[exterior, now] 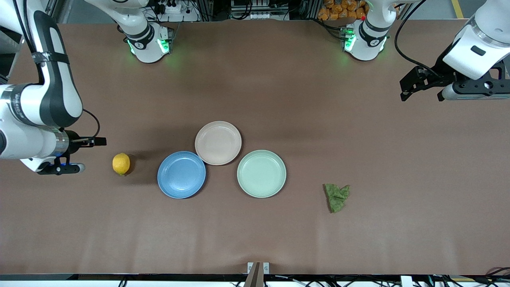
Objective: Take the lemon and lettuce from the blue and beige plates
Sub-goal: 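Open the right gripper and withdraw it from the lemon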
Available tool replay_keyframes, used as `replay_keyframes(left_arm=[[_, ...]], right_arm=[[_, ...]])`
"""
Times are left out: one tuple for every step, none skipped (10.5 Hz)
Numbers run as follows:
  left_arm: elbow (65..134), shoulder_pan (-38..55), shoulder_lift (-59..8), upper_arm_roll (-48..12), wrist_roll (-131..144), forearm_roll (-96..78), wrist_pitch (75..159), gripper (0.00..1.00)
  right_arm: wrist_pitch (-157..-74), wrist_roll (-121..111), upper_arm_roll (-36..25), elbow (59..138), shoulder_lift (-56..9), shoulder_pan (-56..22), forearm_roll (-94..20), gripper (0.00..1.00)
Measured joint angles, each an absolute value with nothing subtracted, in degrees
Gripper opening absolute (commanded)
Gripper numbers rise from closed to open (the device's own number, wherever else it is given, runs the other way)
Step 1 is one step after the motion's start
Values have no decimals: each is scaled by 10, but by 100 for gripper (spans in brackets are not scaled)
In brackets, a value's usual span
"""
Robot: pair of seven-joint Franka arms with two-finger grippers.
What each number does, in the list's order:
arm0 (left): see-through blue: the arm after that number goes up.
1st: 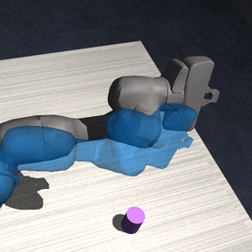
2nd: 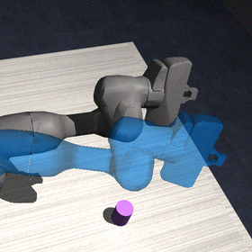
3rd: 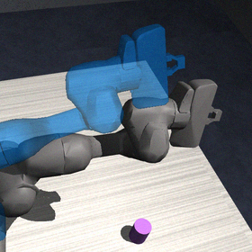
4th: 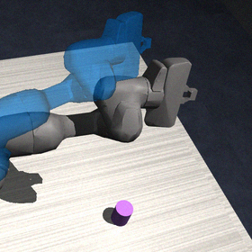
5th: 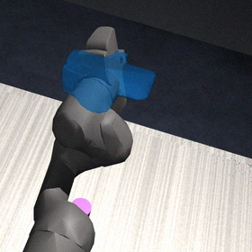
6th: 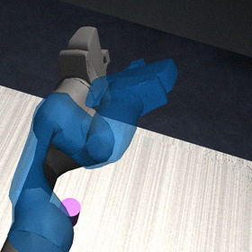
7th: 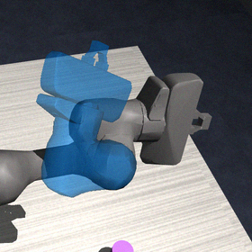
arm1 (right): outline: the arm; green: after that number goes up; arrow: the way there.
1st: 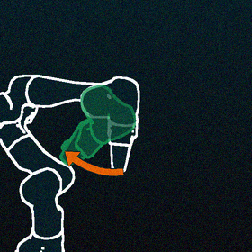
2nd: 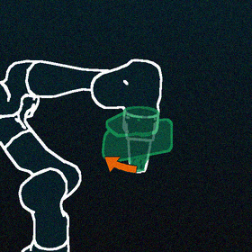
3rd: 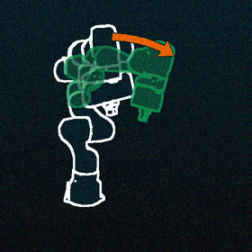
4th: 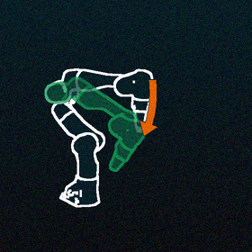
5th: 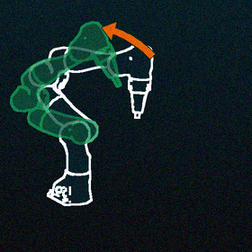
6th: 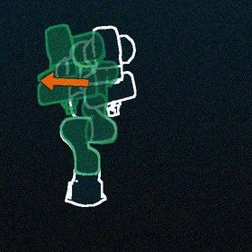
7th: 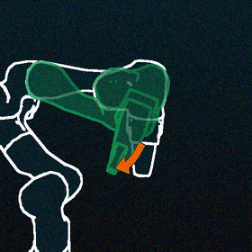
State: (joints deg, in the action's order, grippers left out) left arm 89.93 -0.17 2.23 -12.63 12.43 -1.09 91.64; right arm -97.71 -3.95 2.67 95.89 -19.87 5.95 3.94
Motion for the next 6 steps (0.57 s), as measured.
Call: replay_keyframes(left_arm=[[899,-2,22,-126,124,-11,916,100],[899,-2,22,-126,124,-11,916,100],[899,-2,22,-126,124,-11,916,100],[899,-2,22,-126,124,-11,916,100],[899,-2,21,-126,124,-11,916,100],[899,-2,18,-126,124,-11,916,100]], right_arm=[[-968,-40,27,944,-199,60,39,100],[-961,-40,27,927,-198,60,39,100],[-956,-40,27,909,-198,60,39,100],[-954,-40,27,895,-198,60,39,100],[-953,-40,27,887,-198,60,39,100],[-952,-40,27,881,-198,60,39,100]])
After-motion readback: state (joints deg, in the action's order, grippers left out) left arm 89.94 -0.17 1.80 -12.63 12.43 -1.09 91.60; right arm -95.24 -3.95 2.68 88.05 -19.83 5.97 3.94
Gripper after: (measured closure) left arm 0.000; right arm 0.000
